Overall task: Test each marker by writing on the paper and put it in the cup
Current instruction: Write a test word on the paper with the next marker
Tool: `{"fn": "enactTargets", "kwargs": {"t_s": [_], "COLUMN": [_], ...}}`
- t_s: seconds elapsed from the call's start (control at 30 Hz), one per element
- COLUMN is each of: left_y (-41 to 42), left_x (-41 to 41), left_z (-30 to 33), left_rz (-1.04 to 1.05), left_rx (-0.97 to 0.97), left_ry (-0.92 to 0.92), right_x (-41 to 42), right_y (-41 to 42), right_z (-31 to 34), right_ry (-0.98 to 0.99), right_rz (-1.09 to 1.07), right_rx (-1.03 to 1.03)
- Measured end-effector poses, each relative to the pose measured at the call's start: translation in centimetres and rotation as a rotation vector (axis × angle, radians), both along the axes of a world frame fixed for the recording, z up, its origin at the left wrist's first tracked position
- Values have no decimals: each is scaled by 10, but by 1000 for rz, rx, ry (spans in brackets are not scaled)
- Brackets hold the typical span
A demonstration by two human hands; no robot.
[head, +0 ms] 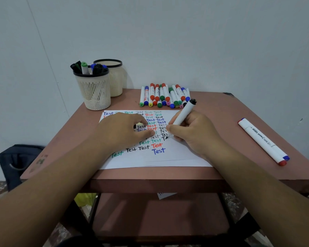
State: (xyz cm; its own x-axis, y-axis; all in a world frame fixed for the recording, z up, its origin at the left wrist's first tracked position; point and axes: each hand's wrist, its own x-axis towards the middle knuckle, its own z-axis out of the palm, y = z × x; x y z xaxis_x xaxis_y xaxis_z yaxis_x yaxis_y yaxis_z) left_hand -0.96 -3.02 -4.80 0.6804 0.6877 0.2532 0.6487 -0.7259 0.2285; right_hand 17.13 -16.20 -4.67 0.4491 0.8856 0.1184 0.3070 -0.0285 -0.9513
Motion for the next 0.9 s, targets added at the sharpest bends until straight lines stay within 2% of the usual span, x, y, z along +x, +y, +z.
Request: {"fn": "enactTargets", "kwargs": {"t_s": [0.53,0.9], "left_y": [2,0], "left_x": [-1,-1], "left_z": [-3,-1], "left_rz": [-2,6], "left_rx": [-5,-4], "left_ry": [-21,2], "right_x": [0,2], "right_y": [-1,-3], "right_z": [-1,0], "right_ry": [37,-9], "right_rz": [18,-6], "right_rx": [-7,2]}}
